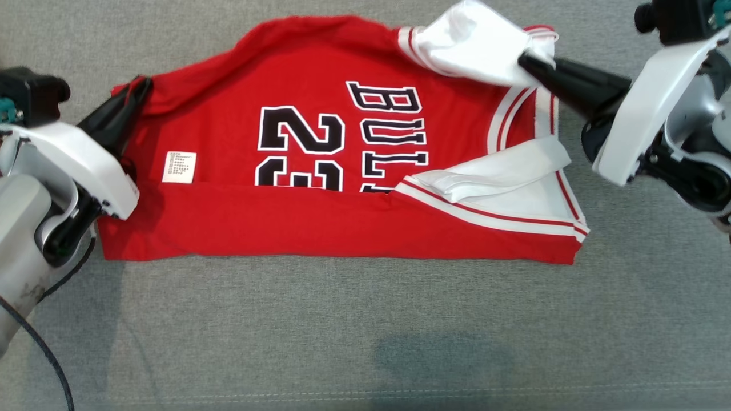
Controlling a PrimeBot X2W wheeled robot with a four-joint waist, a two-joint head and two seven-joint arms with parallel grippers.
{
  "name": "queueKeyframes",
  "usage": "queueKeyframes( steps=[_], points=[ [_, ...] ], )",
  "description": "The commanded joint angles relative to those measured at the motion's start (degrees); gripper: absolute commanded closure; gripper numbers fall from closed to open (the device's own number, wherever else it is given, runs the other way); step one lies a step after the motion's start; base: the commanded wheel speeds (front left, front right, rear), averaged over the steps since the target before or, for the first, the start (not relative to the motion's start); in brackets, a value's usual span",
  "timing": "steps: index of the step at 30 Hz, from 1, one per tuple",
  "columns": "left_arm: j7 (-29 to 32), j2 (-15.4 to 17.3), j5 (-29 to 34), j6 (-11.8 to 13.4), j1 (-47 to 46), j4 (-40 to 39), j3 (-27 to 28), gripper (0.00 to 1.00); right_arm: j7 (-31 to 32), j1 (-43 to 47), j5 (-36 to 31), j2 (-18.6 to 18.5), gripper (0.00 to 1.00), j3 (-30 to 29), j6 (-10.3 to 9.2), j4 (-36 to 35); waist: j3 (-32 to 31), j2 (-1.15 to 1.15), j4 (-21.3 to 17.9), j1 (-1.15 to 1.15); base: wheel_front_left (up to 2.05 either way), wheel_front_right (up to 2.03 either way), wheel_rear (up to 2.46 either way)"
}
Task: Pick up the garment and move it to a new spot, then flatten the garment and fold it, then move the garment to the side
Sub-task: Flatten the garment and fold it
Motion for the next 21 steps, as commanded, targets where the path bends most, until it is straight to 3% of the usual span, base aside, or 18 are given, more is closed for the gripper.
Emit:
queueKeyframes(
  steps=[1, 11, 21],
  points=[
    [-0.3, 3.6, -1.1, -0.2, 0.6, 0.0, 0.7, 1.0, 1.1, 3.4, 1.4, -2.0, 1.0, 0.5, 0.0, -2.4, -1.1, 0.0, -1.0, 0.0, 0.0, 0.0, 0.0],
    [-0.3, 7.1, 0.8, -0.2, 3.4, -1.1, -4.0, 1.0, 3.0, 7.1, 2.8, -4.3, 1.0, 2.4, 0.0, -6.4, -2.4, 0.0, -3.1, 0.0, 0.0, 0.0, 0.0],
    [-0.3, 8.2, 3.2, -0.2, 2.4, 1.4, -3.2, 1.0, 1.0, 9.4, 2.7, -3.1, 1.0, 2.9, 0.0, -8.8, -2.9, 0.0, -4.3, 0.0, 0.0, 0.0, 0.0]
  ],
)
